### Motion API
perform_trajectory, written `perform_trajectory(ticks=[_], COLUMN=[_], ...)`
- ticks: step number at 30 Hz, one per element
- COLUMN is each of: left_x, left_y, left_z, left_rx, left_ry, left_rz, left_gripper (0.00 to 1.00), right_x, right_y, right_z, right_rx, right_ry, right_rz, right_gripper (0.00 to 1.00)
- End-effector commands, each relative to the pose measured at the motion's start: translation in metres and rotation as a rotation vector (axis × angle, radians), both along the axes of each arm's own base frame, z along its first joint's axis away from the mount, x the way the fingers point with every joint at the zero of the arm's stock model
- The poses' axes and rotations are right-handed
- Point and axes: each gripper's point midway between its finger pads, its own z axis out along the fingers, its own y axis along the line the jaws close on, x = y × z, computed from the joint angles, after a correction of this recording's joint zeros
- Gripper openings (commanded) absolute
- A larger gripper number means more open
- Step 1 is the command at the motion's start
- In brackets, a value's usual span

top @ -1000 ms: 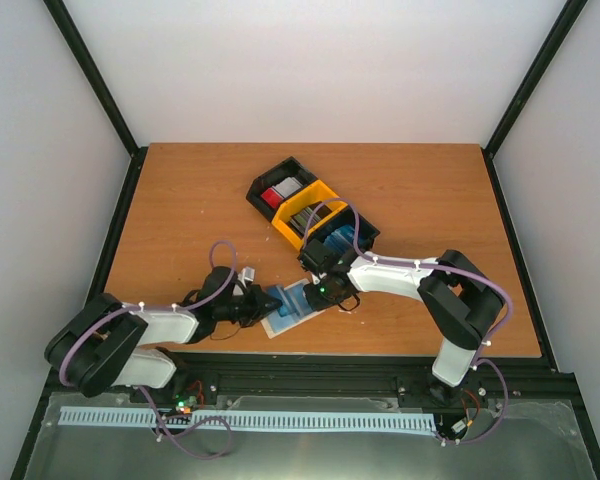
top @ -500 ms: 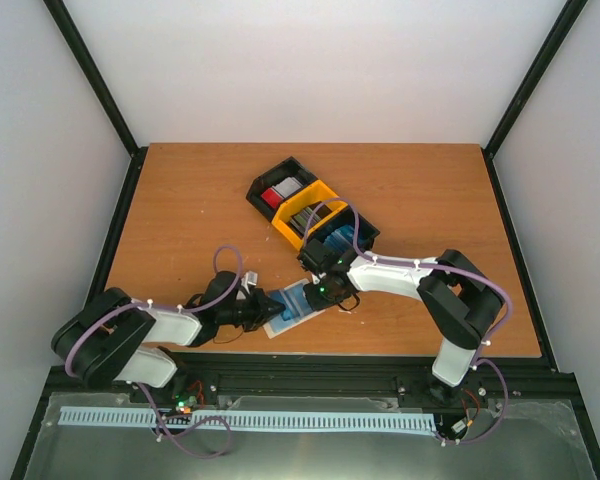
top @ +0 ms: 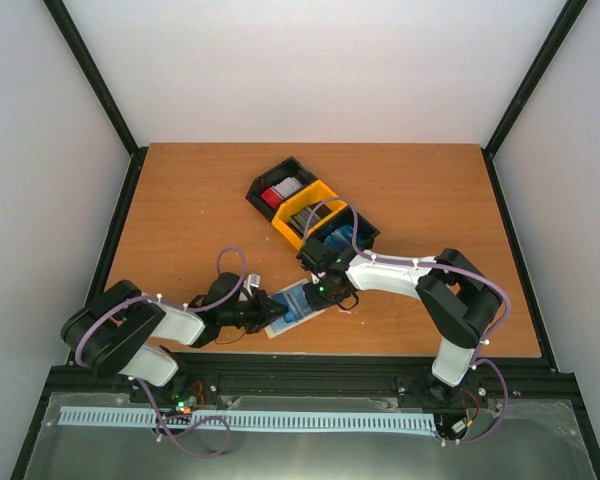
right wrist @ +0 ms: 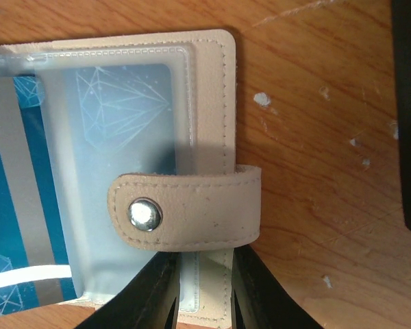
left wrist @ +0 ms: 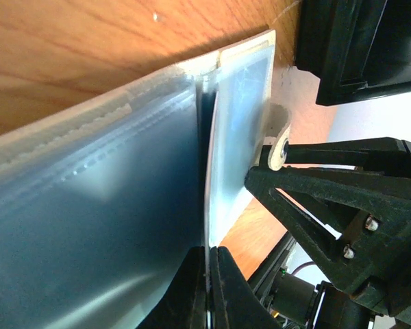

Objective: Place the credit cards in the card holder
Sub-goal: Insert the credit card into the card holder.

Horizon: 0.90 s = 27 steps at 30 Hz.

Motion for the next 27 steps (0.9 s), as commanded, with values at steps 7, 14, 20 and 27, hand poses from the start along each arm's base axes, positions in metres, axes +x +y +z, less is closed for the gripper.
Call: perform_trajectory(ticks=[7,14,20,27], left_x=[0.016,0.016,0.010,-0.012], left_y=[-0.003,-0.007,-0.011,0.008], left_z=[0.002,-0.004,-0.008,-0.013], left_rx=[-0.001,0.014,0.101,0.231], left_ry=[-0.031,-0.016,0.070,0.263], left_rz=[0.061,0.036,-0.016,0.005], left_gripper=[0.04,0.11,0.27,0.59], right_x=[-0.029,-0.029,-0.029,-0.030], right_y=[-0.024,-0.024,-0.025,-0.025], right_z=[-0.042,-0.042,-0.041,-0.042], right_rx=[-0.107,-0.101,-0.099,-0.092], right_ry=[0.124,0.121,0.118,0.118], right_rz=[-0.006,-0.005,-0.010,-0.011], right_gripper=[0.22,0.22,0.22,0.22])
